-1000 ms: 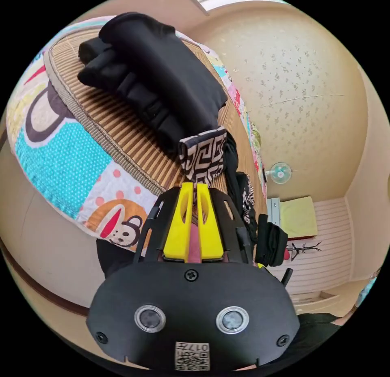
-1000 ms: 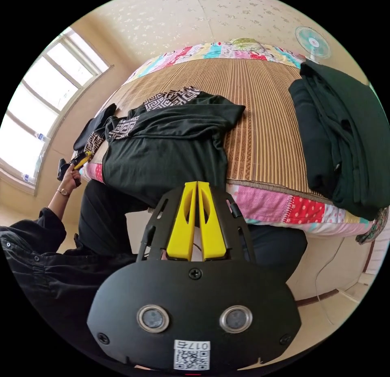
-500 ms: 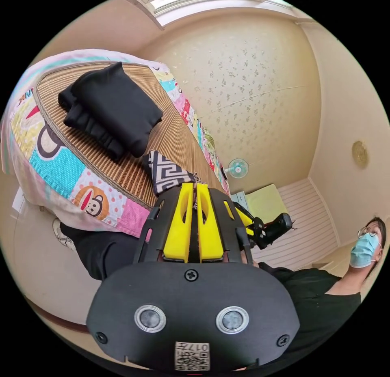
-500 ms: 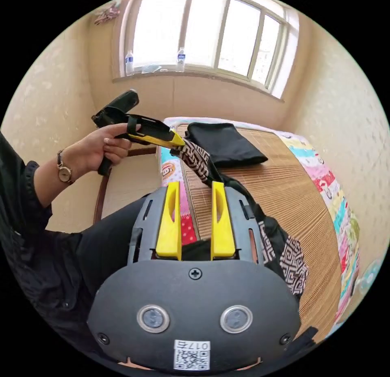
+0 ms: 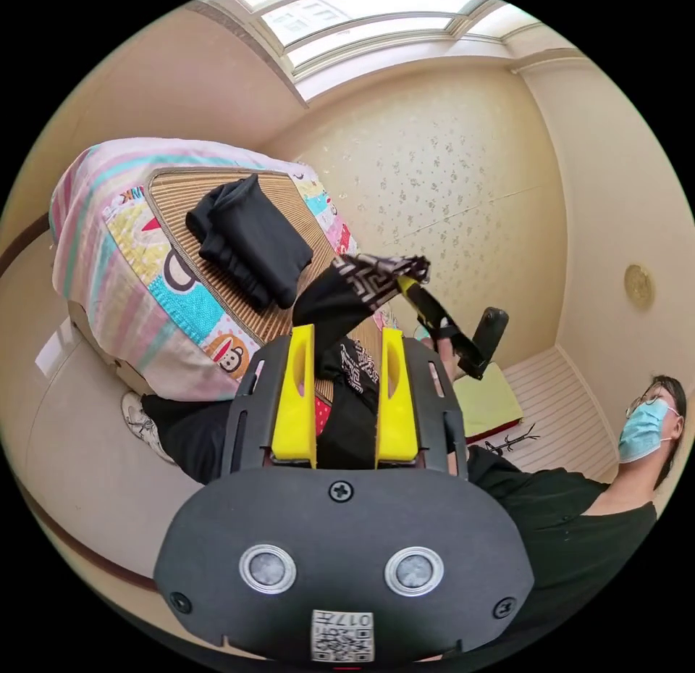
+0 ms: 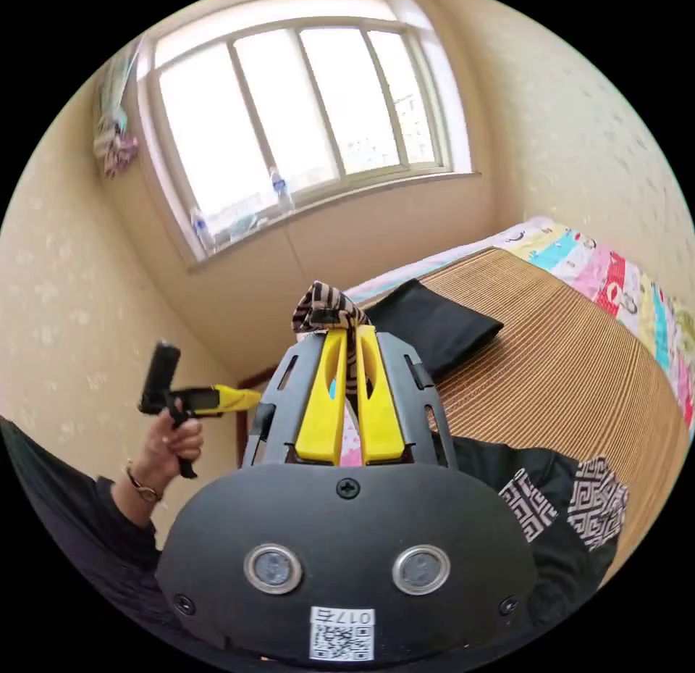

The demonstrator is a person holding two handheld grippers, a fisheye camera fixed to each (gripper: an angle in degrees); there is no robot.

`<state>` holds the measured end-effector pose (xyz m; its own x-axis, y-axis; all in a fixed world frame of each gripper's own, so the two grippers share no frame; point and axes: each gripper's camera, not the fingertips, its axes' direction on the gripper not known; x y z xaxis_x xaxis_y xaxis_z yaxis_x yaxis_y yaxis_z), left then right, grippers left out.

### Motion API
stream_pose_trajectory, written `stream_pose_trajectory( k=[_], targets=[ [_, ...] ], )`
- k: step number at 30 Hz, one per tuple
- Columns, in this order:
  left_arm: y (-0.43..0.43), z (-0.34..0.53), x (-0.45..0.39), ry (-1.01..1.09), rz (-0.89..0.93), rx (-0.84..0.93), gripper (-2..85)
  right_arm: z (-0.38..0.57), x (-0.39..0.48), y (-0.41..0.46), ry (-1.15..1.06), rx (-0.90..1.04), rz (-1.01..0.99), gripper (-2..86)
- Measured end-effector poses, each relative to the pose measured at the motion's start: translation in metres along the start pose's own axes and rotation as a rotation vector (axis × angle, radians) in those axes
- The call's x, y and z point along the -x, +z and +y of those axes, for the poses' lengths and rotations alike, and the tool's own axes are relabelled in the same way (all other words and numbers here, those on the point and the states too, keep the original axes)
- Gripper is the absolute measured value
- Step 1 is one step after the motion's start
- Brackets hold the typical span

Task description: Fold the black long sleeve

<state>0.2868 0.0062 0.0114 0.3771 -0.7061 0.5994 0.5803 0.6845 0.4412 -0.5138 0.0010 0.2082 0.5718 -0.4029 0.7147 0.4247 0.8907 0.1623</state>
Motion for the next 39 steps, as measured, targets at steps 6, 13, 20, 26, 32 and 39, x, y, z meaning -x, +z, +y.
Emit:
stream_pose_trajectory(
  k=[6, 13, 20, 26, 32, 39],
  targets=[
    [0.093, 0.051, 0.037, -0.071, 0.057, 0.170, 13.3, 0.080, -0.098, -0.190, 0.197, -0.407, 0.322, 2.7],
    [0.222, 0.098, 0.034, -0.053, 0.127, 0.364, 13.3, 0.250, -0.214, -0.243, 0.555, -0.129, 0.810, 2.8],
    [0.304, 0.125, -0.011, 0.074, 0.074, 0.463, 13.4, 0.288, -0.259, -0.272, 0.785, -0.155, 0.520, 5.1],
    [0.356, 0.157, -0.012, 0.140, -0.056, 0.478, 13.3, 0.298, -0.267, -0.305, 0.920, -0.200, 0.506, 6.6],
    [0.393, 0.188, -0.008, 0.289, -0.367, 0.453, 12.6, 0.295, -0.212, -0.323, 0.784, -0.088, 0.604, 8.8],
    [0.453, 0.214, 0.057, 0.281, -0.514, 0.467, 10.1, 0.316, -0.183, -0.294, 0.699, 0.176, 0.680, 6.7]
  ],
)
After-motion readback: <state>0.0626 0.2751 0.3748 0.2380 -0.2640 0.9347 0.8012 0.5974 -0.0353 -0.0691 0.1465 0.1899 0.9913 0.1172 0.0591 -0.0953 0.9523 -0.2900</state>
